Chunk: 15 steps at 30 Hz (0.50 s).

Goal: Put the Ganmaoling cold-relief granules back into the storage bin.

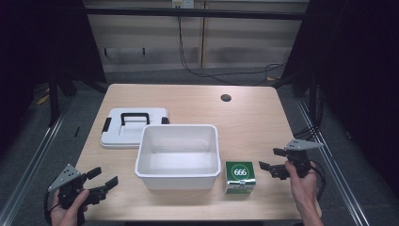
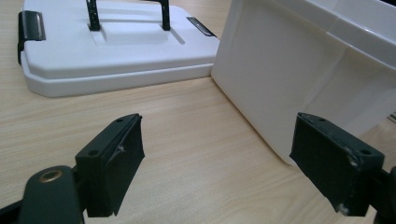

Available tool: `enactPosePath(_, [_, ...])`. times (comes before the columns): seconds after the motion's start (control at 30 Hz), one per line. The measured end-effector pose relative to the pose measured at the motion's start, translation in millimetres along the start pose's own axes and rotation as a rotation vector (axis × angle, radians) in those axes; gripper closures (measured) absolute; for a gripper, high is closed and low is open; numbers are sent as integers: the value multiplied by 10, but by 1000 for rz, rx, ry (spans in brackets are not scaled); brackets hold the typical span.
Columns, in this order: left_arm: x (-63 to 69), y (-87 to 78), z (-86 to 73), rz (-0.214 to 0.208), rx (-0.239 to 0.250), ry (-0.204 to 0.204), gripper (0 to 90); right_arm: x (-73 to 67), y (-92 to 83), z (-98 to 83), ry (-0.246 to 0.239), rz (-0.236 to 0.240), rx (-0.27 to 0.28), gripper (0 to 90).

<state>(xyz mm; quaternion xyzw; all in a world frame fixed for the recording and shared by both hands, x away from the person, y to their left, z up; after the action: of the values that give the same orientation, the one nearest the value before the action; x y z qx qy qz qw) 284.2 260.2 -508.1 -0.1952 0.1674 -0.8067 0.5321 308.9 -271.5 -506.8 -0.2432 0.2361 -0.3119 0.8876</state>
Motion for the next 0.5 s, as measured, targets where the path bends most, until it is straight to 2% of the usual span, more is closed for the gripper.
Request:
enactPosePath(0.23, [1,5,-12,0,-8,5,167,-46,0,27,-21,33,-3,138])
enactPosePath(0.27, [-10,10,-19,5,-10,-4,167,-46,-8,34,-44,35,-29,136])
enactPosePath(0.43, [-22,-2,-21,8,-12,-2,167,-71,-11,59,-57,49,-43,136])
enactPosePath(0.47, [-1,3,0,6,-4,2,167,-116,-24,93,-69,77,-43,136])
enactPosePath(0.5, [-1,3,0,6,-4,2,167,-116,-24,93,-69,77,-43,136])
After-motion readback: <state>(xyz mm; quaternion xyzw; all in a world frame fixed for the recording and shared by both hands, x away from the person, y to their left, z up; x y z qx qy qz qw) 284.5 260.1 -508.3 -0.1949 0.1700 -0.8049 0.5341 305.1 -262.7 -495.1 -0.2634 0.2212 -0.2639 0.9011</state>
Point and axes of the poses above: each handheld gripper's, and its own axes: y roughly forward along the jaws, z roughly out of its top, x roughly to its right, the point moved 9 cm from there along y, roughly forward along the jaws, and after that the axes turned 14 degrees about z, right-handed, at the moved point
